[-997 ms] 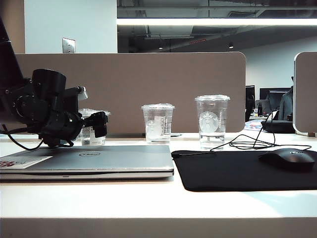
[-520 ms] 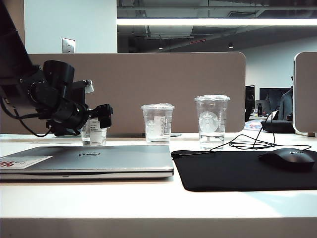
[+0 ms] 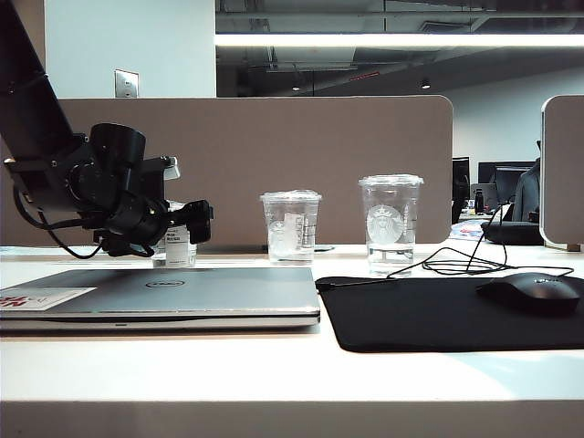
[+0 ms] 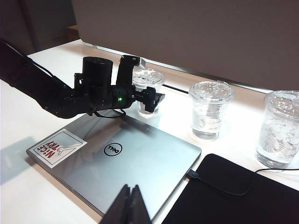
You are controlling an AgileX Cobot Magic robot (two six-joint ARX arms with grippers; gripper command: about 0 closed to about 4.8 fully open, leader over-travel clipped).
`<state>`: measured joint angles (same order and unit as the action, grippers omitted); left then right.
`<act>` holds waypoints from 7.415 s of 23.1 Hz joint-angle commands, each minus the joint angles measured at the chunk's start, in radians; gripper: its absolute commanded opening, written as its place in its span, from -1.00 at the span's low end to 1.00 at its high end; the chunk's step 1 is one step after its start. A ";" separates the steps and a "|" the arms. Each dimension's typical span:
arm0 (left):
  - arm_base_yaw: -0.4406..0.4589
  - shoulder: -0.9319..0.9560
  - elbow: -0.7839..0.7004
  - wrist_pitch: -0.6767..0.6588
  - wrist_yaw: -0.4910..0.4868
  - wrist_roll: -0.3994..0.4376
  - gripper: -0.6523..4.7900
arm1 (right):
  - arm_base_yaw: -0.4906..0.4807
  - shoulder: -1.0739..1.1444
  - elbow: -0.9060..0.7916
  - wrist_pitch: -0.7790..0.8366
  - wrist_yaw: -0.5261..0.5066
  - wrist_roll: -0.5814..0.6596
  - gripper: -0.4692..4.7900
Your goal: Pick up the coffee cup on the left and place it on the left side of the laptop.
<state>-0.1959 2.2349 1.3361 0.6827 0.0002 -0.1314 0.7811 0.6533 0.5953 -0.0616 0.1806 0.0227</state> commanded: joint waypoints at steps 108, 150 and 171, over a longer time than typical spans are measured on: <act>0.407 -0.561 -0.890 0.371 0.211 0.070 -0.13 | 0.001 -0.002 0.007 -0.026 -0.183 -0.031 -0.84; 0.407 -0.726 -0.852 -0.120 0.175 0.144 0.47 | 0.001 -0.001 0.007 -0.016 -0.184 -0.031 -0.84; 0.407 -1.221 -0.851 -0.684 0.182 0.183 -0.78 | 0.001 -0.002 0.007 -0.016 -0.182 -0.031 -0.83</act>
<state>0.2115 1.0473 0.4824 0.0273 0.1543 0.0525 0.7815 0.6533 0.5953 -0.1028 -0.0010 -0.0074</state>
